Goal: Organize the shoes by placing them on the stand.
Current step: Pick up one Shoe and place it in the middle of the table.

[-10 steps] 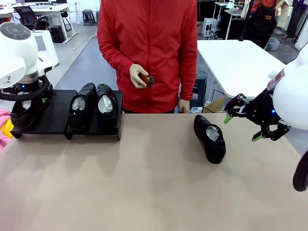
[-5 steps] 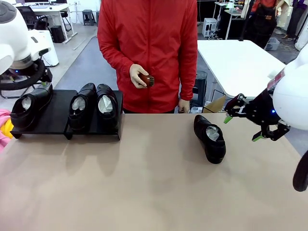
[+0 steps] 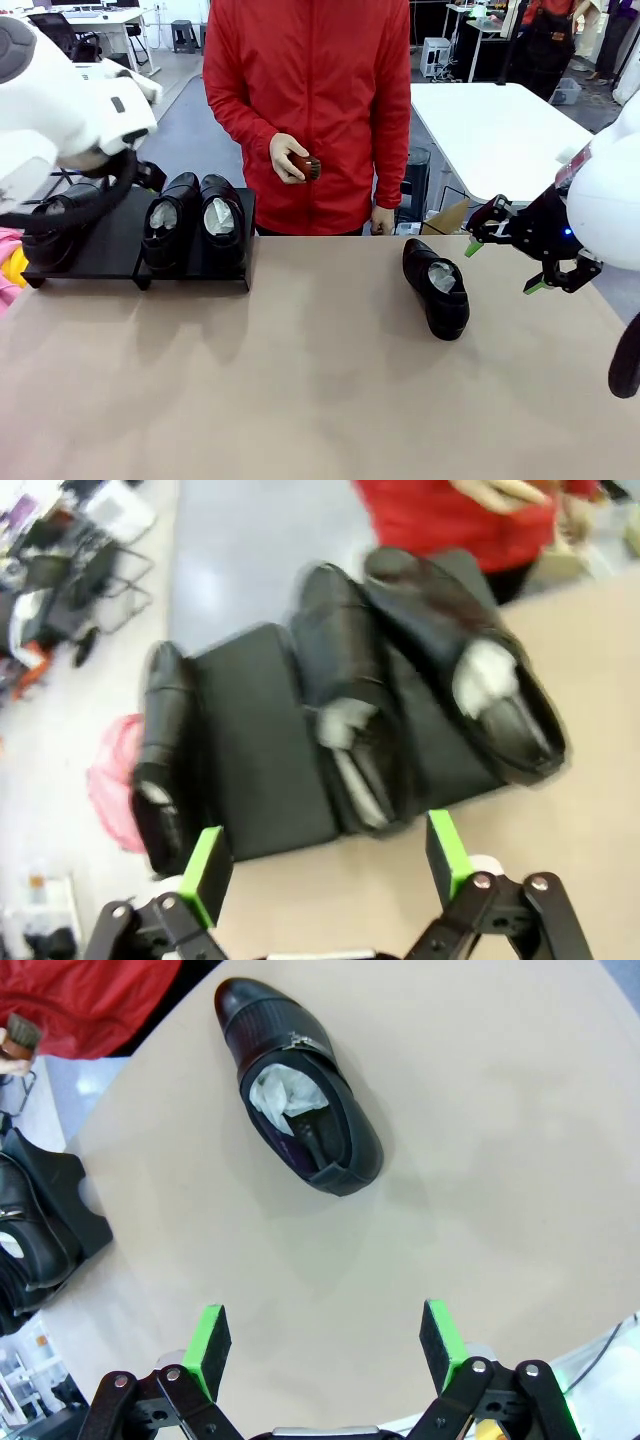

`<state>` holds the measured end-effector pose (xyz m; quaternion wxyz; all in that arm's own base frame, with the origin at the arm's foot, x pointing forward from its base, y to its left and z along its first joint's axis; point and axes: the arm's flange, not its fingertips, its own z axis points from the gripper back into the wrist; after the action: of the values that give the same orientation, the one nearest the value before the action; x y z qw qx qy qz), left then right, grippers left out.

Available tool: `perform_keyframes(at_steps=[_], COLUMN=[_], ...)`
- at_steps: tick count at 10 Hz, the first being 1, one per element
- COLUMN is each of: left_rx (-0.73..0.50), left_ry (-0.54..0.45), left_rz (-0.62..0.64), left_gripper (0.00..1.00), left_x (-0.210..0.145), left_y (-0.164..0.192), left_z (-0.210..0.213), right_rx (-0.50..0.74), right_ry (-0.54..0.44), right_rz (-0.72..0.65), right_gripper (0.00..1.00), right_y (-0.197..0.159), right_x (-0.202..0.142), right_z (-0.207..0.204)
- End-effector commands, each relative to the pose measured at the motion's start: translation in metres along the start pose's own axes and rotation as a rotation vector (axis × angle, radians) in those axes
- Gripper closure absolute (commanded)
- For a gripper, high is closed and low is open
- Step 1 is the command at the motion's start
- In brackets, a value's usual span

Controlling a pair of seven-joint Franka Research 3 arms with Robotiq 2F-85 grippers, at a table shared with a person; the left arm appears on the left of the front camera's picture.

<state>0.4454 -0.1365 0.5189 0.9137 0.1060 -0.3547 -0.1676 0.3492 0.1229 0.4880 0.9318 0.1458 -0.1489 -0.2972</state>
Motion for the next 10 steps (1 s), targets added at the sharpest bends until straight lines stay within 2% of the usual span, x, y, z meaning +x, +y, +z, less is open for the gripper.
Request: perform_keyframes(at_steps=[1,2,3,4,6,8,10], left_rx=[-0.154,-0.228,-0.265,-0.277,-0.265,-0.265,-0.268], left_ry=[0.128,0.194,0.221,0.232,0.304,0.270,0.291], left_rz=[-0.141,-0.166,-0.139,-0.123,-0.107,-0.062,-0.095], left_gripper=[0.00,0.00,0.00,0.00,0.00,0.00,0.00], left_x=[-0.003,-0.005,-0.007,-0.009,-0.009,-0.010,-0.014], left_y=[0.009,0.005,0.002,-0.001,0.002,0.009,0.005], left_z=[0.012,0.011,0.010,0.010,0.002,-0.006,0.001], right_rx=[-0.005,-0.017,-0.043,-0.079,-0.151,-0.189,-0.225], right_ry=[-0.033,-0.046,-0.038,0.002,0.088,0.132,0.148], right_rz=[0.075,0.156,0.234,0.336,0.446,0.446,0.449], right_gripper=[0.00,0.00,0.00,0.00,0.00,0.00,0.00], right_y=[0.009,0.020,0.035,0.053,0.085,0.097,0.099], right_x=[0.016,0.028,0.038,0.043,0.048,0.056,0.058], right_z=[-0.001,-0.002,-0.007,-0.021,-0.066,-0.101,-0.126])
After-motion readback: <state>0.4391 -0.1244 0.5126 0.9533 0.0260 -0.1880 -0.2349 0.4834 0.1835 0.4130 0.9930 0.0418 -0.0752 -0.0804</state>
